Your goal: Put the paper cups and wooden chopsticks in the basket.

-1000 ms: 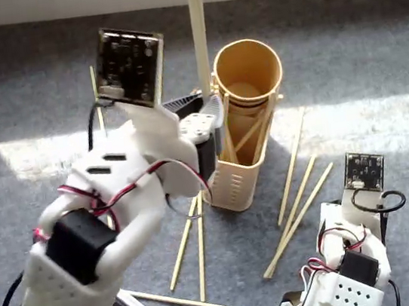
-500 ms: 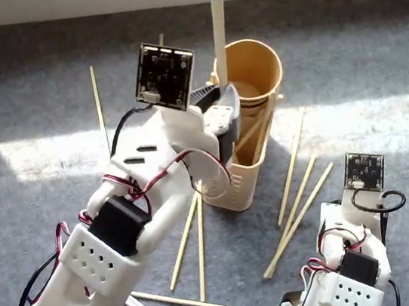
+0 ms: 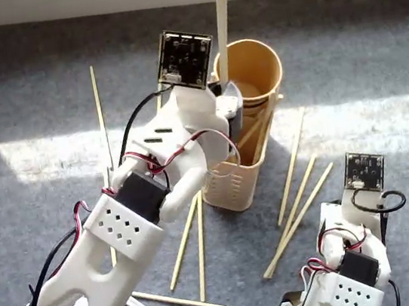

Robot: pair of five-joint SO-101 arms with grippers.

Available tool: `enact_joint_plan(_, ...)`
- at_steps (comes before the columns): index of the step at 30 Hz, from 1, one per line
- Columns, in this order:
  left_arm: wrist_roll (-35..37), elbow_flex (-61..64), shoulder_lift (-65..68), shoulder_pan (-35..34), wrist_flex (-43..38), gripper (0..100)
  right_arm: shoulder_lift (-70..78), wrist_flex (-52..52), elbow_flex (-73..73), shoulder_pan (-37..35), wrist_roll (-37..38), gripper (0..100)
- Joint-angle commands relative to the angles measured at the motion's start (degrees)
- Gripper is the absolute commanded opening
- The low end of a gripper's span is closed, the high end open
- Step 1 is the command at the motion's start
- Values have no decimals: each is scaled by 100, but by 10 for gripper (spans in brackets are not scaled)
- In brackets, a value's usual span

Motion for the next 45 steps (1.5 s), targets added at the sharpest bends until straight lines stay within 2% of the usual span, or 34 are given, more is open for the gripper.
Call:
enact_joint_plan(1, -264, -48, -13, 31, 281, 176, 31, 22, 743, 22, -44, 256)
enact_joint_plan(4, -519, -48, -13, 31, 492, 223, 31, 22, 743, 22, -44, 256)
enact_joint_plan(11, -580, -110, -75, -22, 492, 138, 31, 22, 743, 22, -44, 256)
enact_joint_plan(18, -589, -259, -1279, -479, 492, 127, 31, 22, 743, 22, -44, 256)
enact_joint_plan(21, -563, -453, -1789, -1059, 492, 127, 31, 22, 743, 22, -44, 256)
enact_joint_plan(24, -545, -470, -2053, -1982, 492, 127, 31, 22, 743, 22, -44, 256)
enact_joint_plan(26, -484, -330, -1930, -2703, 484, 127, 31, 22, 743, 22, -44, 256)
enact_joint_plan(30, 176, -171, -1288, -4013, 536, 127, 31, 22, 743, 22, -44, 256)
enact_joint_plan(34, 273, -163, -277, -4725, 1530, 127, 31, 22, 743, 22, -44, 256)
enact_joint_plan(40, 264, -110, 725, -4629, 3640, 130, 31, 22, 743, 22, -44, 256)
enact_joint_plan(43, 369, -13, 892, -4092, 4035, 127, 31, 22, 743, 22, -44, 256)
enact_joint_plan(45, 958, 215, 831, -3749, 3938, 127, 31, 22, 743, 22, -44, 256)
